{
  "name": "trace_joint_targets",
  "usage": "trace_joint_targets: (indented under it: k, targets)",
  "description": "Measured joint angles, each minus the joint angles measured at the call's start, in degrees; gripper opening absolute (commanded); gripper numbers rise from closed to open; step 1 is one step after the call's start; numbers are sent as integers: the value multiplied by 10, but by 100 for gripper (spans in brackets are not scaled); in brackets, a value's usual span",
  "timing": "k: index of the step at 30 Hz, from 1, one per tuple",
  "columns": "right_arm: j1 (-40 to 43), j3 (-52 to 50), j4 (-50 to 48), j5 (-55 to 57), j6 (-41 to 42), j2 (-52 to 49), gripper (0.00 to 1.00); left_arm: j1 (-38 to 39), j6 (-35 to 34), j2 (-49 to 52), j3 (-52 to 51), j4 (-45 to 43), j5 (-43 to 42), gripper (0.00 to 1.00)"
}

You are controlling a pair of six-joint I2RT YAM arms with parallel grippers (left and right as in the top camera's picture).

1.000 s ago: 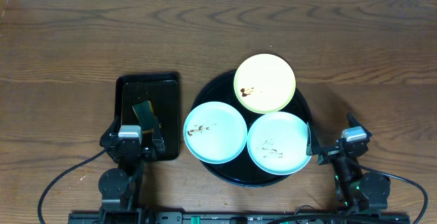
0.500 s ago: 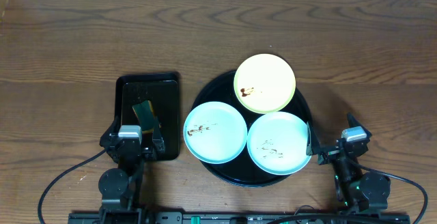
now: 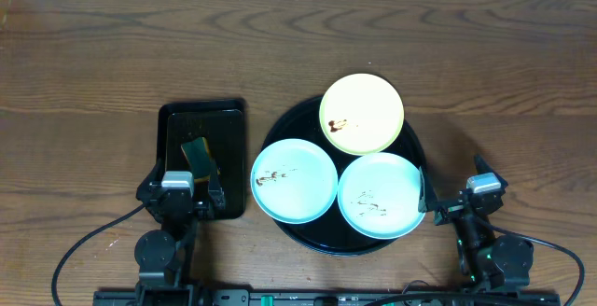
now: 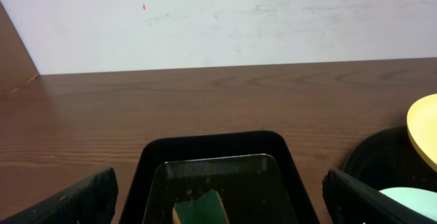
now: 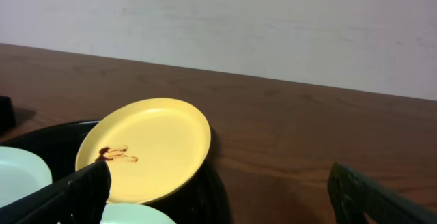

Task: Clean dirty plates on tray and stack at the side

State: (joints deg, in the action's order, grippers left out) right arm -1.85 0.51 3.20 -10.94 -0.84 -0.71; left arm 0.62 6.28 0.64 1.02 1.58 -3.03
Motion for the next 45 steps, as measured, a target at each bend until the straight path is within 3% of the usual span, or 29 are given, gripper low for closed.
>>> trace_joint_targets:
  k: [39,45]
  targets:
    - [0,0,0,0,0,0,99,0,0,0,0,0,-8,96]
    - [0,0,0,0,0,0,99,0,0,9,33,69,-31,95]
